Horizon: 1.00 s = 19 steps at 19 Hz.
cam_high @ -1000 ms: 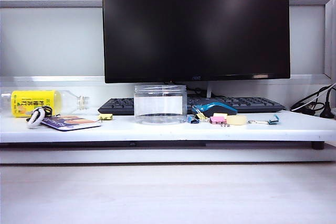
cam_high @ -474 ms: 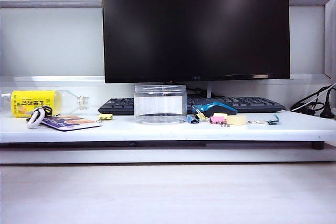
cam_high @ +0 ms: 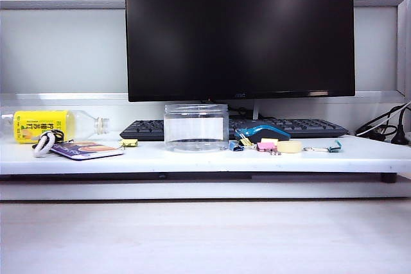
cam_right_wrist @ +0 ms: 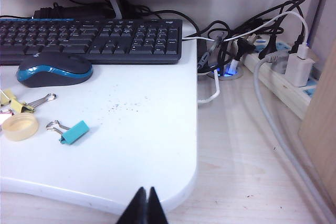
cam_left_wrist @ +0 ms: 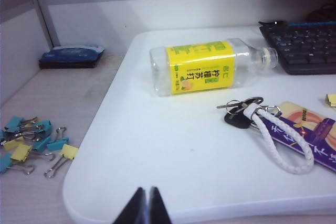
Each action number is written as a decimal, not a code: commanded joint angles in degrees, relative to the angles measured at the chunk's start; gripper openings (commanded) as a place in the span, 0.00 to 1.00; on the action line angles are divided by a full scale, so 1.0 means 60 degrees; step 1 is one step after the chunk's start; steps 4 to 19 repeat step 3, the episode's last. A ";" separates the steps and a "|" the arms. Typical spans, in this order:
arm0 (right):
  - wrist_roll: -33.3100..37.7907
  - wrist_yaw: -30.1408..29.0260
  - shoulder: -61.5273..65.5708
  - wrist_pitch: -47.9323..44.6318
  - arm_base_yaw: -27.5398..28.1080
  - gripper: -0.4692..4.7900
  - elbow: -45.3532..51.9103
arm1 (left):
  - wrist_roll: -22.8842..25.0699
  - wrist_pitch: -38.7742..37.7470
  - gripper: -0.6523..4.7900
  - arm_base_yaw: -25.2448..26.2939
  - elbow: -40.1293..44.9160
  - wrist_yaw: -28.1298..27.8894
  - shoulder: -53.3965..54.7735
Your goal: Take the clips out of the round transparent plastic box and place them on the table.
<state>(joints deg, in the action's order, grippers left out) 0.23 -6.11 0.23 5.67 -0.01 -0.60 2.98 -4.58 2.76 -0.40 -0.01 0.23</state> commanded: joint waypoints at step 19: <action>-0.0047 0.0000 -0.0018 -0.0131 -0.0004 0.09 -0.0022 | -0.0004 0.0066 0.16 0.0000 0.0022 0.0036 -0.0029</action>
